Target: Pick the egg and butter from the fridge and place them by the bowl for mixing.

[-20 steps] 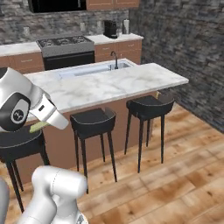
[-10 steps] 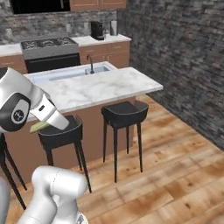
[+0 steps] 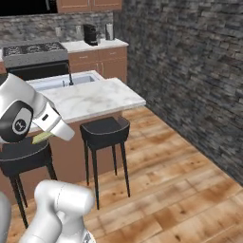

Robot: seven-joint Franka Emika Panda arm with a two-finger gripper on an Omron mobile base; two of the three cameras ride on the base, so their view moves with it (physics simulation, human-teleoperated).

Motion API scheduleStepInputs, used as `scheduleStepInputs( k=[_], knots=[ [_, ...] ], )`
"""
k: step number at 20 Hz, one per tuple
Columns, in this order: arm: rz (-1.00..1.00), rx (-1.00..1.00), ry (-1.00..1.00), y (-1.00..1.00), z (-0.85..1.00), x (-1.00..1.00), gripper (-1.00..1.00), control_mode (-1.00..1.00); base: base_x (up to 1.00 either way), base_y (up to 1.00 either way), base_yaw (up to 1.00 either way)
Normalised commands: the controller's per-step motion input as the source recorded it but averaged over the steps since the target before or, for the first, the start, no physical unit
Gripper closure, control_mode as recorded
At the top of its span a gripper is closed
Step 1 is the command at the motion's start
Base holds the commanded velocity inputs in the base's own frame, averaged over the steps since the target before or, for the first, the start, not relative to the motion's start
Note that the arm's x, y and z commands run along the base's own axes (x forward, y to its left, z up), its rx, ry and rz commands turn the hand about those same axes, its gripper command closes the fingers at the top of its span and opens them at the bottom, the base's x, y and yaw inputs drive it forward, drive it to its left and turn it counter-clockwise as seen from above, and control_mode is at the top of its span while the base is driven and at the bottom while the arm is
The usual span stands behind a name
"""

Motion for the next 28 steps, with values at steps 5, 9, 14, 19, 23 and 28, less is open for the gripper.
scheduleStepInputs(
  k=[5,9,14,19,23,28],
  knots=[
    [0.00,0.00,0.00,0.00,0.00,0.00,1.00,1.00,0.69,-0.48,0.02],
    [0.00,0.00,0.00,0.00,0.00,0.00,1.00,1.00,0.69,-0.45,0.05],
    [0.00,0.00,0.00,0.00,0.00,0.00,1.00,1.00,0.67,-0.34,0.18],
    [0.00,0.00,0.00,0.00,0.00,0.00,1.00,1.00,0.66,-0.31,0.23],
    [0.00,0.00,0.00,0.00,0.00,0.00,1.00,1.00,0.66,-0.30,0.23],
    [0.00,0.00,0.00,0.00,0.00,0.00,1.00,1.00,0.66,-0.34,0.16]
  ],
)
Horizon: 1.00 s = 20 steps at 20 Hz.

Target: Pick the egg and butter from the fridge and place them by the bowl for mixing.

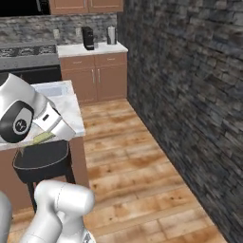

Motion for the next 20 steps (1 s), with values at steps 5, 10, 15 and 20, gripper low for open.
scheduleStepInputs(
  k=[5,10,15,20],
  knots=[
    [0.00,0.00,0.00,0.00,0.00,0.00,1.00,1.00,0.65,-0.35,0.15],
    [0.00,0.00,0.00,0.00,0.00,0.00,1.00,1.00,0.63,-0.32,0.22],
    [0.00,0.00,0.00,0.00,0.00,0.00,1.00,1.00,0.59,-0.32,0.23],
    [0.00,0.00,0.00,0.00,0.00,0.00,1.00,1.00,0.54,-0.40,0.16]
  ],
)
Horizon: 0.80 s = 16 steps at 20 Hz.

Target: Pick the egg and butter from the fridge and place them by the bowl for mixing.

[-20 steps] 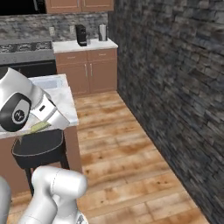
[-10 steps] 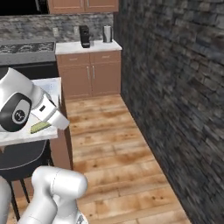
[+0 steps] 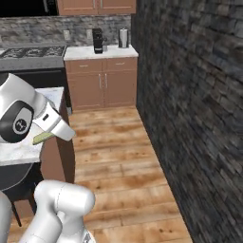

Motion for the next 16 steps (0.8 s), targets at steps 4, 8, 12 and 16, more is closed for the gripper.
scheduleStepInputs(
  k=[4,8,12,16],
  knots=[
    [0.00,0.00,0.00,0.00,0.00,0.00,1.00,1.00,0.51,-0.36,0.23],
    [0.00,0.00,0.00,0.00,0.00,0.00,1.00,1.00,0.50,-0.29,0.31],
    [0.00,0.00,0.00,0.00,0.00,0.00,1.00,1.00,0.52,-0.27,0.31],
    [0.00,0.00,0.00,0.00,0.00,0.00,1.00,1.00,0.53,-0.29,0.28]
  ],
)
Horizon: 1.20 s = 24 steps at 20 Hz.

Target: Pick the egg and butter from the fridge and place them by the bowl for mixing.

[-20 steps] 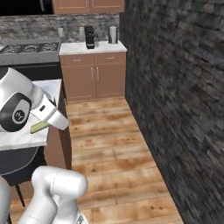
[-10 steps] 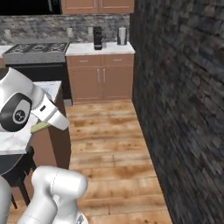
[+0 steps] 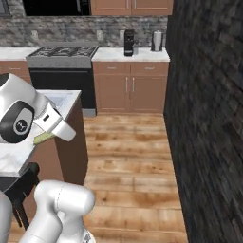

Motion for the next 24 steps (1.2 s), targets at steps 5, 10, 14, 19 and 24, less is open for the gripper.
scheduleStepInputs(
  k=[5,10,14,19,24],
  knots=[
    [0.00,0.00,0.00,0.00,0.00,0.00,1.00,1.00,0.62,-0.31,0.17],
    [0.00,0.00,0.00,0.00,0.00,0.00,1.00,1.00,0.68,-0.31,0.12],
    [0.00,0.00,0.00,0.00,0.00,0.00,1.00,1.00,0.70,-0.31,0.10],
    [0.00,0.00,0.00,0.00,0.00,0.00,1.00,1.00,0.70,-0.31,0.10],
    [0.00,0.00,0.00,0.00,0.00,0.00,1.00,1.00,0.71,-0.29,0.11]
  ],
)
